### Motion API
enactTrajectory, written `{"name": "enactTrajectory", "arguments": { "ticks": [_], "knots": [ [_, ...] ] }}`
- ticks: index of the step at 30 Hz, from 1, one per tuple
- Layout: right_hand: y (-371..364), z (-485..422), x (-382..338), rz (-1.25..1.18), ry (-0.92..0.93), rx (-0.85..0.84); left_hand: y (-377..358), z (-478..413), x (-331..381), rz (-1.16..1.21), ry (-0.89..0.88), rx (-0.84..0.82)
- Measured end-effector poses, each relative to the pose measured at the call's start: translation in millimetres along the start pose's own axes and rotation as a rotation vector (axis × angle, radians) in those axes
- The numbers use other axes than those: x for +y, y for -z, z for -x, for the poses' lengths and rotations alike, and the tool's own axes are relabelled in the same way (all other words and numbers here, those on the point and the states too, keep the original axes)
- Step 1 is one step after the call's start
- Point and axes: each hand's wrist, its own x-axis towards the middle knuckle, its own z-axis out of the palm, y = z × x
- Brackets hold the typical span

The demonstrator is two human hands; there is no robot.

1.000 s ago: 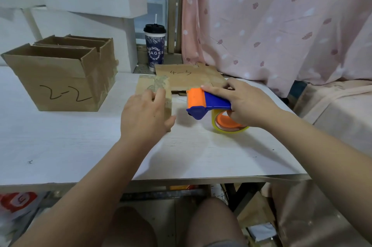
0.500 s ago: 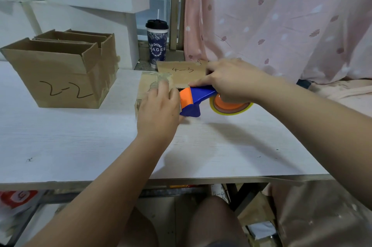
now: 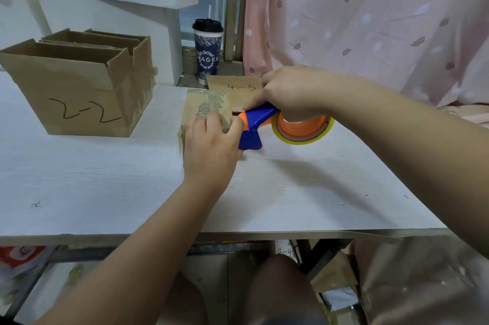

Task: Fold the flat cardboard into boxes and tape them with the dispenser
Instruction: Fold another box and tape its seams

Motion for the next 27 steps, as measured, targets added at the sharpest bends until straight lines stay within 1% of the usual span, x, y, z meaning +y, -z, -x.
{"name": "enactTrajectory", "arguments": {
  "ticks": [4, 7, 10, 13, 15, 17, 19, 24, 27],
  "knots": [
    [0, -7, 2, 0.001, 0.023, 0.000, 4, -2, 1, 0.078, 0.017, -0.019],
    [-3, -7, 7, -0.053, 0.042, -0.033, 5, -4, -2, 0.096, 0.013, -0.062],
    [-11, -7, 9, -0.102, 0.030, -0.091, 9, -7, -4, 0.065, -0.002, -0.177],
    [-24, -7, 0, -0.130, 0.035, -0.187, 7, -5, -6, -0.061, -0.093, -0.301],
    [-33, -1, 2, -0.226, 0.004, -0.178, 7, -3, -10, -0.078, -0.114, -0.313],
    [-39, 7, 12, -0.408, -0.082, -0.115, 11, -4, -14, -0.020, -0.091, -0.312],
    [-44, 14, 20, -0.533, -0.150, -0.080, 16, -7, -13, 0.028, -0.069, -0.335],
    [-57, 29, 24, -0.732, -0.184, -0.064, 25, -15, -18, 0.138, -0.045, -0.363],
    [-65, 37, 27, -0.854, -0.199, -0.090, 31, -21, -23, 0.154, -0.074, -0.445]
  ]
}}
